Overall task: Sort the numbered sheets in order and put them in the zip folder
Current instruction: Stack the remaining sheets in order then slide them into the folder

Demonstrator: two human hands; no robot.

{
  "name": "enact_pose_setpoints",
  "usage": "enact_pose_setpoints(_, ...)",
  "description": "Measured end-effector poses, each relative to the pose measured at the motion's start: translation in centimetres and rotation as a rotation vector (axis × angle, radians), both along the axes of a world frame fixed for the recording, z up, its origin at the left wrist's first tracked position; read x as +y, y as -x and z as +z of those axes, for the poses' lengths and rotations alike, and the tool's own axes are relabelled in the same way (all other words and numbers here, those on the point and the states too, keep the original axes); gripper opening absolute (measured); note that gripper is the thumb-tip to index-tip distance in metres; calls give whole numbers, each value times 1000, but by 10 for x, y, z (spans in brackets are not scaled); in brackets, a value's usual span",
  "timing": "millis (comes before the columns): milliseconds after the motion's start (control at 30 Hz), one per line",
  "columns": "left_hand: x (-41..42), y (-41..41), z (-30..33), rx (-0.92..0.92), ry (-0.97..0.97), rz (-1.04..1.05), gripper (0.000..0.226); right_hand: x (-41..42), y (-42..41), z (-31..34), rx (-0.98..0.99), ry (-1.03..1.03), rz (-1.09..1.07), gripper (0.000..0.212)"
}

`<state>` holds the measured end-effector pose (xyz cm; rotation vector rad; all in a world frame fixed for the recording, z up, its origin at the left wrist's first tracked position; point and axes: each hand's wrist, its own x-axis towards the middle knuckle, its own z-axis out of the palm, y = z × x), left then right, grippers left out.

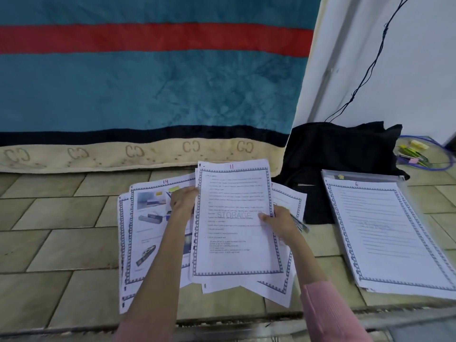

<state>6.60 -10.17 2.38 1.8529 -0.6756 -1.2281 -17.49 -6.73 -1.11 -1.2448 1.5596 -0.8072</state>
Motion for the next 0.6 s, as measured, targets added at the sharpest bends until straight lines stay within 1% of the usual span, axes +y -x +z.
enact_pose_setpoints(67,2,0,10,50,66,20,10,-1,0,-1,-5,-1,3,23)
enact_pose_setpoints(167,1,7,25,23,140,51,14,-1,3,-6,-52,-17,13,24)
enact_pose_setpoints(267,3,10,32,123,190,37,28,2,9,-6,-112,9,23,26)
enact_pose_setpoints(333,5,2,36,155,220,21,34,3,13,-4,-138,31,50,24)
enact_pose_setpoints(400,8,-7,45,188,258,41,28,3,15,-2,-143,20,58,22)
enact_pose_setpoints(467,10,-15,60,206,327,93,11,3,16,-1,-152,0,67,20)
enact_pose_setpoints(500,10,-19,70,163,379,112,9,3,17,0,-157,-8,75,20)
enact_pose_setpoints(567,12,-29,90,8,517,126,15,2,17,0,-158,-21,86,19)
enact_pose_setpoints(600,14,-34,100,-70,586,123,13,2,16,-1,-156,-23,91,19)
